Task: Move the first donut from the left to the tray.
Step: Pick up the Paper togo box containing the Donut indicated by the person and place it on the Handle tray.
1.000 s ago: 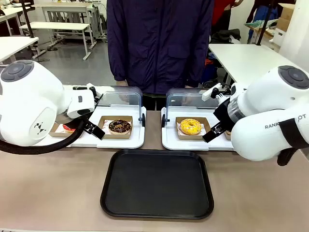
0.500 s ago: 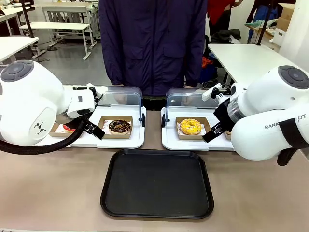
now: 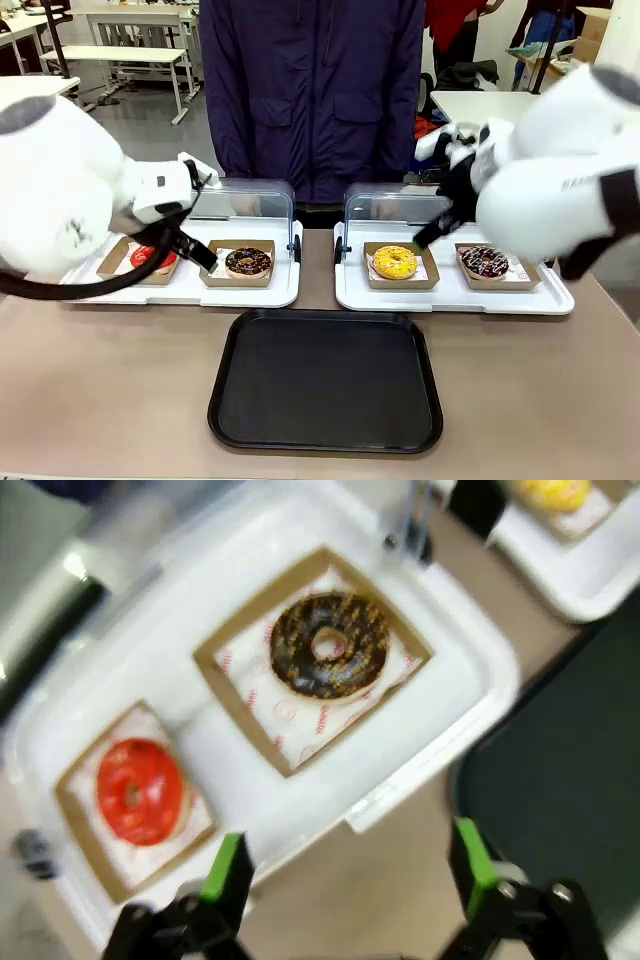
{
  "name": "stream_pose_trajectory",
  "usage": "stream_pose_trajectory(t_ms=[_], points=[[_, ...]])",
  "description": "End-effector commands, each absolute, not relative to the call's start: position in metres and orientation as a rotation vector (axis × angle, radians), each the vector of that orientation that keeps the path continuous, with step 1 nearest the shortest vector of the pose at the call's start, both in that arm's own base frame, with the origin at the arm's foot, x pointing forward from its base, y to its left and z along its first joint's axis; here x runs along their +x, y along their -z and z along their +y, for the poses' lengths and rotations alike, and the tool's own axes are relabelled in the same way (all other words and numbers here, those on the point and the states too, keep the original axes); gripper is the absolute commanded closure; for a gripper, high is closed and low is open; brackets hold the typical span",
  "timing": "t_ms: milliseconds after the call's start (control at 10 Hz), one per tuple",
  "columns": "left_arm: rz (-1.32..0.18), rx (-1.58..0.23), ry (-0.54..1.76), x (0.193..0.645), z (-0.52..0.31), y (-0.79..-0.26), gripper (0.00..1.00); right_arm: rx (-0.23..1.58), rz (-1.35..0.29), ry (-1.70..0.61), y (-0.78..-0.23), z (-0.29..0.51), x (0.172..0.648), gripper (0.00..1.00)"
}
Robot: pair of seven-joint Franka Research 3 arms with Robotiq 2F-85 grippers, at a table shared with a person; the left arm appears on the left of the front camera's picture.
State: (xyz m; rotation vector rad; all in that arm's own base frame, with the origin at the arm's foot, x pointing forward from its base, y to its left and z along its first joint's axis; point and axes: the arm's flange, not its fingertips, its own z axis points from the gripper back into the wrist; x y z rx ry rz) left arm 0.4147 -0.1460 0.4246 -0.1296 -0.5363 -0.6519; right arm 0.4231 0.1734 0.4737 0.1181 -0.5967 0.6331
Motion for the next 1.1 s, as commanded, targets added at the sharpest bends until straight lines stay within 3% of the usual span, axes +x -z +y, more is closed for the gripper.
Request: stream_pose_trajectory(t_ms=[0, 300, 600, 1000], points=[[-0.453, -0.317, 0.761, 0.438, -0.092, -0.481, 0.00, 0.201, -0.608, -0.655, -0.522, 0.134, 0.433, 0.00], [-0.448, -0.543, 1.000, 0.451, -0.012, -0.518, 0.00, 0.361, -0.651, -0.718, -0.549, 0.035, 0.438, 0.00], [-0.605, -0.665, 1.147, 0.450, 0.063, -0.515, 0.00, 0.516, -0.752, -0.793, -0.540, -0.058, 0.421, 0.00], [-0.814, -0.581, 1.242, 0.430, 0.088, -0.504, 0.00, 0.552, -0.813, -0.831, -0.507, -0.107, 0.411, 0.00]])
